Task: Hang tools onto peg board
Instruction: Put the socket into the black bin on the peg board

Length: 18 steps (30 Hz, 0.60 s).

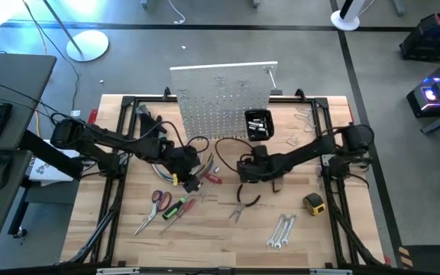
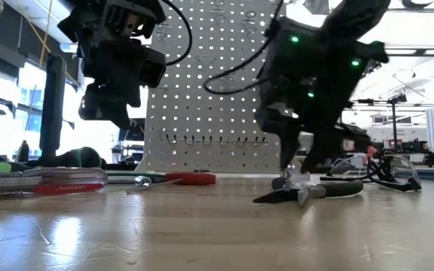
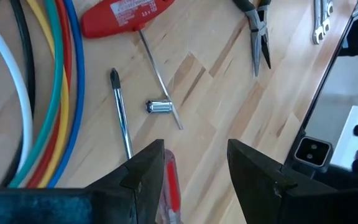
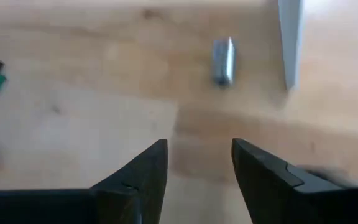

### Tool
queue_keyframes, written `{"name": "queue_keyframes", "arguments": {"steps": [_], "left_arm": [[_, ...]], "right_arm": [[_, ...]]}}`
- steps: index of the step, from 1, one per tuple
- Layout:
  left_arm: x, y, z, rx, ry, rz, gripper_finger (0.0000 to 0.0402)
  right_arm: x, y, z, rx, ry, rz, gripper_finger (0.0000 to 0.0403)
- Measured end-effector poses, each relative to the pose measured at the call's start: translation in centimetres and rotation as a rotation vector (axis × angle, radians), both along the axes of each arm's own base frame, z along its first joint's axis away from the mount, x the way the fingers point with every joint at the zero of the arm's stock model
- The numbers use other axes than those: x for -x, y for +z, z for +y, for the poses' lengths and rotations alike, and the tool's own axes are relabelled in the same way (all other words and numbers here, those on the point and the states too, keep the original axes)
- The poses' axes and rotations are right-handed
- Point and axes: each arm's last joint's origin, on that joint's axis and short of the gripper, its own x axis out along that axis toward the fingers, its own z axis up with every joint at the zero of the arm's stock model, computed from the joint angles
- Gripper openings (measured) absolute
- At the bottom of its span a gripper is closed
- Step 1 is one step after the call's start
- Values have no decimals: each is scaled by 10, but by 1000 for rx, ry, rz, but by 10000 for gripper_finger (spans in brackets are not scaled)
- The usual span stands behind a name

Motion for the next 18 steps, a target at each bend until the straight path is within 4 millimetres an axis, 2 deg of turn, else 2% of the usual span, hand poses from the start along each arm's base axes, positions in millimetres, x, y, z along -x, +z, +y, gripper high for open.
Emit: {"name": "queue_keyframes", "arguments": {"steps": [4,13,18], "left_arm": [[0,0,-3,5,-6,2,167],[1,1,-24,-16,-46,-18,167],[-7,7,-26,-90,-45,-146,148]], "right_arm": [[-11,8,-4,48,3,-6,169],[-10,9,5,20,27,4,168],[-18,11,4,-15,21,-94,168]]}}
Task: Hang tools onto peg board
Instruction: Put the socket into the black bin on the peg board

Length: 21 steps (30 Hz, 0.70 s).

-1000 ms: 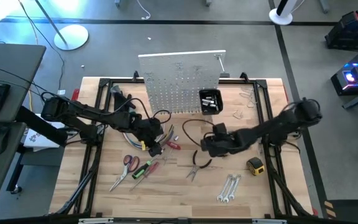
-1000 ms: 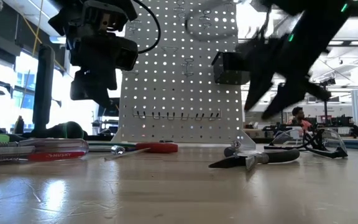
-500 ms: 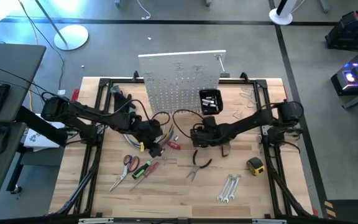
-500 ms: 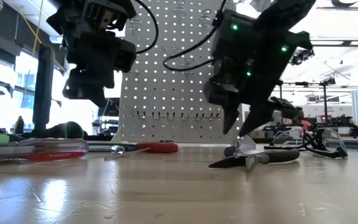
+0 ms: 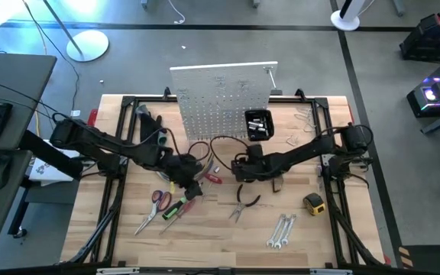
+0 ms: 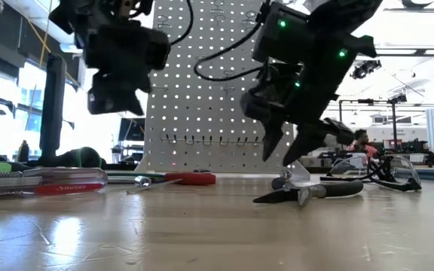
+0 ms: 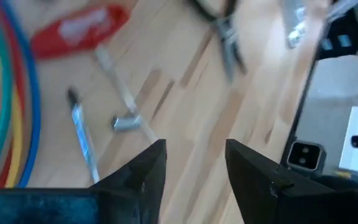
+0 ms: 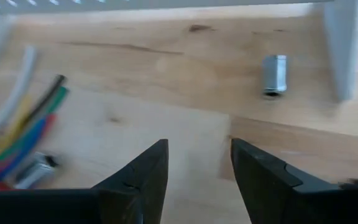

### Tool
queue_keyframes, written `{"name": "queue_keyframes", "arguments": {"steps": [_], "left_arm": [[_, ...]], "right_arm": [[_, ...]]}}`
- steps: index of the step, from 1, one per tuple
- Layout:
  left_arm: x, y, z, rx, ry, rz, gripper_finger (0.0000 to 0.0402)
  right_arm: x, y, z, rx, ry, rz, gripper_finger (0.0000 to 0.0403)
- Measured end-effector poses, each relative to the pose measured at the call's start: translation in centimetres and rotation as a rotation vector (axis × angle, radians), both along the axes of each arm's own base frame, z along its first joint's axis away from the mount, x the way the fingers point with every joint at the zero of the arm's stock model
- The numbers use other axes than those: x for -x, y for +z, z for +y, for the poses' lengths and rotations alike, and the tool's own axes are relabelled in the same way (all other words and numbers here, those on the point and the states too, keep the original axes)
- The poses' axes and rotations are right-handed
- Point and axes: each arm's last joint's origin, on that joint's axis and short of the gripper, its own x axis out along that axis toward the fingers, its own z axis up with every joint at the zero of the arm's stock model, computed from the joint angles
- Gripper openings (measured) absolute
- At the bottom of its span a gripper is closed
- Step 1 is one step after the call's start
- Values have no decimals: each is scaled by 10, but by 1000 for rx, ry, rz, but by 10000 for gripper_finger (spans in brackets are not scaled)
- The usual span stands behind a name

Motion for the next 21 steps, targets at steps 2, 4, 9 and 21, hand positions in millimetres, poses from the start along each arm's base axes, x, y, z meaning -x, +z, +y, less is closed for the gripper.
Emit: {"name": "queue_keyframes", "arguments": {"steps": [2,4,9,21], "left_arm": [[-1,4,1,-44,-39,-60,122],[1,9,2,-89,-84,-90,86],[24,21,5,-214,-141,-87,8],[118,2,22,-30,184,-454,1]], "right_arm": [[-4,1,-2,-18,-2,-45,168],[-7,2,-4,-35,2,-69,168],[-7,1,-13,-93,-4,-55,168],[5,5,-23,-98,-33,47,168]]}}
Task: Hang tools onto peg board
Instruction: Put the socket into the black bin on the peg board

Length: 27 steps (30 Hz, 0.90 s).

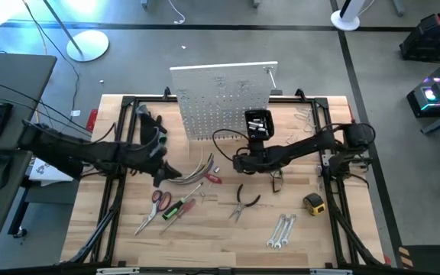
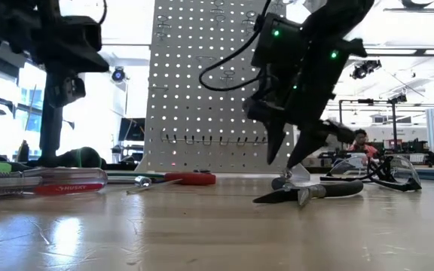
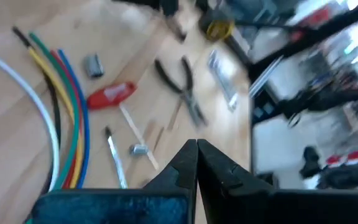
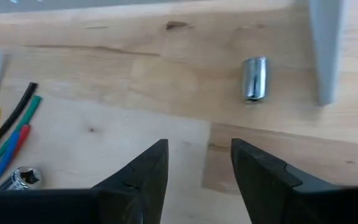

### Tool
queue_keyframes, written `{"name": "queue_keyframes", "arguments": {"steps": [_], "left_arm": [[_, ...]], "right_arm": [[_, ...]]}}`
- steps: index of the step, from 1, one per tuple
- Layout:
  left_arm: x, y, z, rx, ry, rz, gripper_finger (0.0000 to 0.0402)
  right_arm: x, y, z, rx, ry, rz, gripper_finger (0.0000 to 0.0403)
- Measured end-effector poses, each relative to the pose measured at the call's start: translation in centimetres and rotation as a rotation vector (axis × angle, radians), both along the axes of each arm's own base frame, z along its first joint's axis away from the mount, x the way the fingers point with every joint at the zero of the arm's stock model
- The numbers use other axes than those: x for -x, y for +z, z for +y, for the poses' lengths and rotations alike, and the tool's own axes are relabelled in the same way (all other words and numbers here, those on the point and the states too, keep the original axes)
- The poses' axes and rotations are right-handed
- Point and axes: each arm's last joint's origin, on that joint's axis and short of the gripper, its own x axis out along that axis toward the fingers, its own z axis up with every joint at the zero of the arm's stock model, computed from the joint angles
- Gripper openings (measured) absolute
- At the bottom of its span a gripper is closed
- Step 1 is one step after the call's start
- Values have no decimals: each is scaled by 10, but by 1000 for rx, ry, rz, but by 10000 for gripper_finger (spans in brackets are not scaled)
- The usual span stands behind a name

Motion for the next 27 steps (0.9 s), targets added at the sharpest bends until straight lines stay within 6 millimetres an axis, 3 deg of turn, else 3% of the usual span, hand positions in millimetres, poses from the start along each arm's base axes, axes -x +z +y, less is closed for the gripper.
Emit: {"name": "queue_keyframes", "arguments": {"steps": [9,16,27], "left_arm": [[3,-21,1,-7,19,58,0],[3,-33,1,-22,11,116,0],[-2,-32,-1,-2,-2,91,0]], "right_arm": [[8,14,-22,-54,11,40,196],[12,-2,-34,-39,-1,161,216],[2,-5,-52,14,-1,91,216]]}}
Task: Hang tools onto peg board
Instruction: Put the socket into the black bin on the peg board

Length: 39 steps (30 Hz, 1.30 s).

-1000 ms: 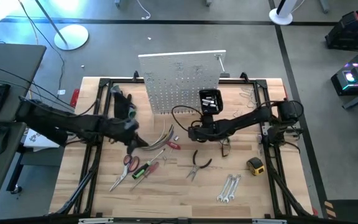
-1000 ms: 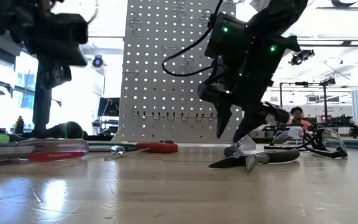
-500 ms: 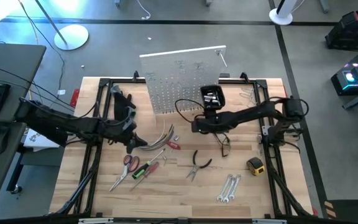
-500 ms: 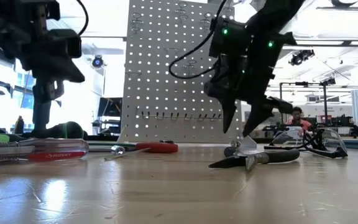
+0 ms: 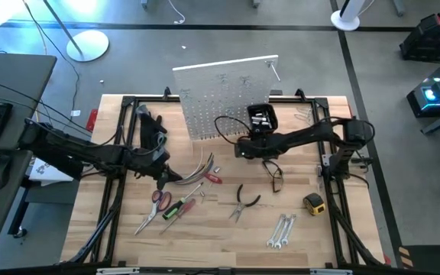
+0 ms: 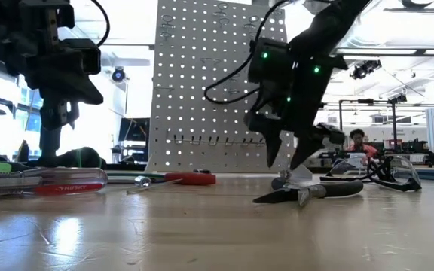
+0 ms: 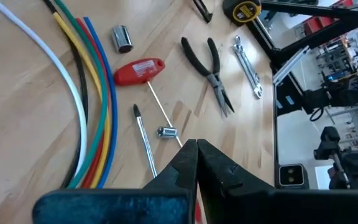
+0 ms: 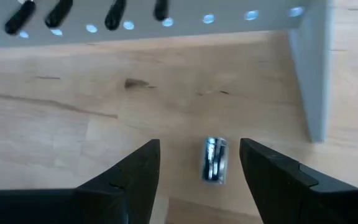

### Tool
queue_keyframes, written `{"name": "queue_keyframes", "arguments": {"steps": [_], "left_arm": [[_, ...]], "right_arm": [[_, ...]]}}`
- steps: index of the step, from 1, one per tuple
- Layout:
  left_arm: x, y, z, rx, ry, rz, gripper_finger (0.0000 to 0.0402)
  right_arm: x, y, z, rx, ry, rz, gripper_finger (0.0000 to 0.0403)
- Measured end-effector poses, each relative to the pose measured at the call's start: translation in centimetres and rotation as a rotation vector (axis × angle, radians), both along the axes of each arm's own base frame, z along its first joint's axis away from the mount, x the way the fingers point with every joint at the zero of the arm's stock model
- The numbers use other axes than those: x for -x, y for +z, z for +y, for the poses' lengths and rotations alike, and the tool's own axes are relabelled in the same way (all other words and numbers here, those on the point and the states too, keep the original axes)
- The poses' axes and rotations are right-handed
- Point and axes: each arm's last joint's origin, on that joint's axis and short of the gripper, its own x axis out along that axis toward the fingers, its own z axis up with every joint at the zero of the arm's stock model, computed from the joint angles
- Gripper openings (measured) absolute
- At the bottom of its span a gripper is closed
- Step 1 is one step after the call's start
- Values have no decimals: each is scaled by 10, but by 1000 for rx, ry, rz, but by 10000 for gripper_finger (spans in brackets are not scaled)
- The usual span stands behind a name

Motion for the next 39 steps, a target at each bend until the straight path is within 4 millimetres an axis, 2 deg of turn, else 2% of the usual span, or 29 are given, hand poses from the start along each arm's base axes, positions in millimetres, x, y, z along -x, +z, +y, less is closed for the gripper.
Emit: {"name": "queue_keyframes", "arguments": {"steps": [5,10,12,15,16,20,23,27,30,32,34,36,39], "left_arm": [[-1,-2,-1,6,-12,14,0],[0,-2,-4,27,-34,21,0],[0,-2,-5,30,-41,19,0],[-1,0,-7,48,-39,-4,0],[-2,2,-7,65,-33,-20,0],[-7,13,-8,154,-12,-127,0],[-9,21,-9,196,-20,-209,0],[-11,28,-6,251,9,-274,0],[-12,31,-2,293,58,-302,0],[-13,34,2,300,99,-332,0],[-14,34,6,303,161,-341,0],[-14,34,10,344,274,-348,0],[-15,35,15,422,468,-400,0]], "right_arm": [[-2,-16,-1,-27,-11,30,216],[-2,-19,-1,-30,-46,37,203],[-1,-19,-1,-43,-53,48,167],[0,-17,0,-107,-46,69,65],[-1,-15,1,-128,-38,66,42],[-10,-2,14,-236,23,45,42],[-20,20,32,-295,143,15,42],[-29,58,66,-332,273,8,42],[-31,100,90,-303,375,12,42],[-23,135,100,-225,400,38,42],[-8,168,102,-100,365,80,42],[9,194,95,28,283,113,42],[31,220,75,145,219,114,42]]}}
